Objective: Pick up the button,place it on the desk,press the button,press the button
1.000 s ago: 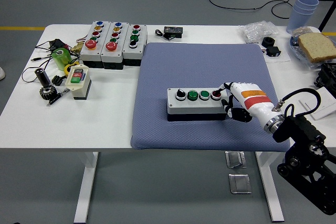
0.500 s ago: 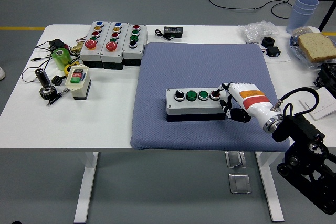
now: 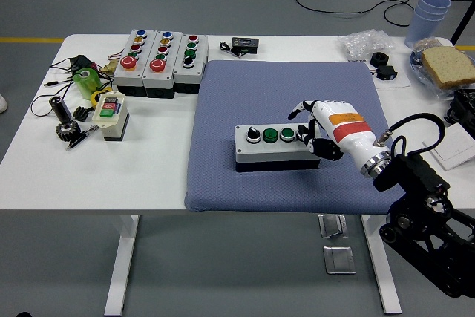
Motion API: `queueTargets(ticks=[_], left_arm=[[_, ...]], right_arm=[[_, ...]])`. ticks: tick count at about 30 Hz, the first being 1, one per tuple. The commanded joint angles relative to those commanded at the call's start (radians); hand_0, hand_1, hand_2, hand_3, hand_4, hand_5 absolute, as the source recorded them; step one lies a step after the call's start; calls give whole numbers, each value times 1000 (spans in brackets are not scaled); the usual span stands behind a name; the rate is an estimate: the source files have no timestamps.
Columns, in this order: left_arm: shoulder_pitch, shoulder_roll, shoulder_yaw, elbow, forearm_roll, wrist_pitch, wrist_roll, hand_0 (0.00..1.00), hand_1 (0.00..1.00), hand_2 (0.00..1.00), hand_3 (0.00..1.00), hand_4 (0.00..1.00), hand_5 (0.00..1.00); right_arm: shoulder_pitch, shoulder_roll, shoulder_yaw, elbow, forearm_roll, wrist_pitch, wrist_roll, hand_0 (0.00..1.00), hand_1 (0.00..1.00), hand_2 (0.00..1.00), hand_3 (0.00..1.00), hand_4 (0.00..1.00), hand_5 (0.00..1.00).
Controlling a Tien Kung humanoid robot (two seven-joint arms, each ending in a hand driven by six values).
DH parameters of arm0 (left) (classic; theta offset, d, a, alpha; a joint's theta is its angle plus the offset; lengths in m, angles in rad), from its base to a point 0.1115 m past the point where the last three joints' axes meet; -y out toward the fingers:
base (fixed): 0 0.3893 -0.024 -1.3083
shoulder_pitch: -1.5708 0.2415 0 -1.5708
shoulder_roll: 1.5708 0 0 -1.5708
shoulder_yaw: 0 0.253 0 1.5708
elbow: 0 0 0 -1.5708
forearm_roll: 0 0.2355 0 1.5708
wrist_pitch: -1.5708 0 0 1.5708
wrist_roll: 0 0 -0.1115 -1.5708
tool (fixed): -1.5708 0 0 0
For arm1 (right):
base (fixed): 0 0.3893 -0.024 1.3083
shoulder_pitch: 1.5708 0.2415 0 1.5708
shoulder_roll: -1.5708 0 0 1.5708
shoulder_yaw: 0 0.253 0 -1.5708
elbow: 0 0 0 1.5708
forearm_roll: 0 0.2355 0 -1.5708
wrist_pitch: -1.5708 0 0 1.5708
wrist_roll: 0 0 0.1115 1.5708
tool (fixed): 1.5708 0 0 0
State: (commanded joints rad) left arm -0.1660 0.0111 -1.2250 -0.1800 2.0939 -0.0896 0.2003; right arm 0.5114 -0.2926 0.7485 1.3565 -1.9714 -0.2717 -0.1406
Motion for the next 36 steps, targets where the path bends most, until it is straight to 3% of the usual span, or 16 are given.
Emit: queueTargets(ticks=[22, 36], left_arm=[[10, -2, -4, 0, 12, -5, 1, 651, 634, 634, 552, 327, 855], [17, -2, -6, 0, 18, -6, 1, 651, 634, 633, 552, 327, 859]], right_arm=[[-3, 10, -44, -43, -2, 35, -8, 216, 2, 248, 593, 502, 2], [-12, 10, -30, -37, 2, 25, -7, 215, 2, 249, 595, 496, 2]])
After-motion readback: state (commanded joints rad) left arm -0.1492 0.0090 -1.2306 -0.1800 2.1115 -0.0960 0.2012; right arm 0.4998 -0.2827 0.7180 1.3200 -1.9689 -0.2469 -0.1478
